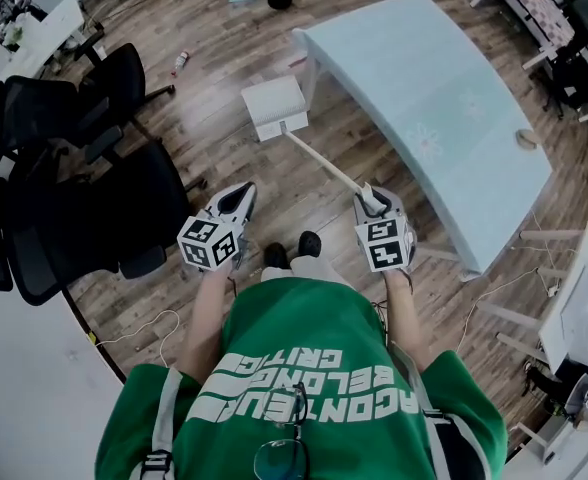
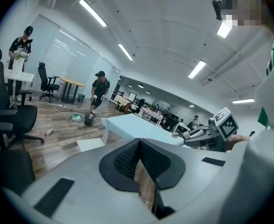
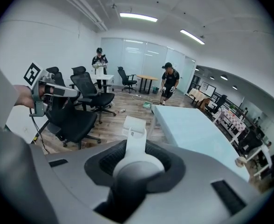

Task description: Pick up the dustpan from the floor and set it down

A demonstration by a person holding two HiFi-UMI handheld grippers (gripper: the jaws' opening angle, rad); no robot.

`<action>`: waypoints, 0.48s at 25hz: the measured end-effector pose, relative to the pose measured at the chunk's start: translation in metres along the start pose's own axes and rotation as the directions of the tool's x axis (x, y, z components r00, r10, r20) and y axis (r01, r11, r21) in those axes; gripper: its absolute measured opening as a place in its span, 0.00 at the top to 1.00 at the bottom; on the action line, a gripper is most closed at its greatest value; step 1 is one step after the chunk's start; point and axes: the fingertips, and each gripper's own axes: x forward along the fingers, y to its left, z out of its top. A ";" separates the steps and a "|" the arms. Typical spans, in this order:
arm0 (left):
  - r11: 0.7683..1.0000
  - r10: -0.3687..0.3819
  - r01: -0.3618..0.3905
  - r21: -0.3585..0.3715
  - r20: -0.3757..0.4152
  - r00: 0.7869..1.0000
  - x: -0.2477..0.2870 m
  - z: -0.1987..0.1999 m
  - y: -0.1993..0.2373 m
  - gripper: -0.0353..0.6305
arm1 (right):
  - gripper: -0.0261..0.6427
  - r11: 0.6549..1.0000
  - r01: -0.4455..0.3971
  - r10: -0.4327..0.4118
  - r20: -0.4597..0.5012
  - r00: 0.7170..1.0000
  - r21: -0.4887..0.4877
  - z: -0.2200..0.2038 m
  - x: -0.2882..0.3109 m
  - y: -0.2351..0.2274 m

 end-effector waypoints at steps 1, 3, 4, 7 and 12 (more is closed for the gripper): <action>1.000 -0.006 0.006 0.000 -0.003 1.000 -0.001 -0.001 0.000 0.96 | 0.78 1.000 0.003 -0.003 -0.005 1.000 0.002 -0.003 -0.001 0.003; 1.000 -0.021 0.021 0.000 -0.011 1.000 -0.003 -0.002 0.001 0.96 | 0.78 1.000 0.009 -0.009 -0.019 1.000 0.007 -0.010 -0.003 0.010; 1.000 -0.029 0.029 -0.001 -0.015 0.999 -0.004 -0.003 0.001 0.96 | 0.78 1.000 0.013 -0.013 -0.028 1.000 0.012 -0.013 -0.004 0.013; 0.998 -0.060 0.060 -0.002 -0.028 0.998 -0.005 -0.009 -0.001 0.96 | 0.78 0.999 0.028 -0.026 -0.054 0.998 0.035 -0.023 -0.009 0.024; 0.987 -0.157 0.158 -0.001 -0.096 0.983 0.001 -0.028 -0.014 0.96 | 0.78 0.990 0.076 -0.061 -0.122 0.991 0.116 -0.064 -0.026 0.045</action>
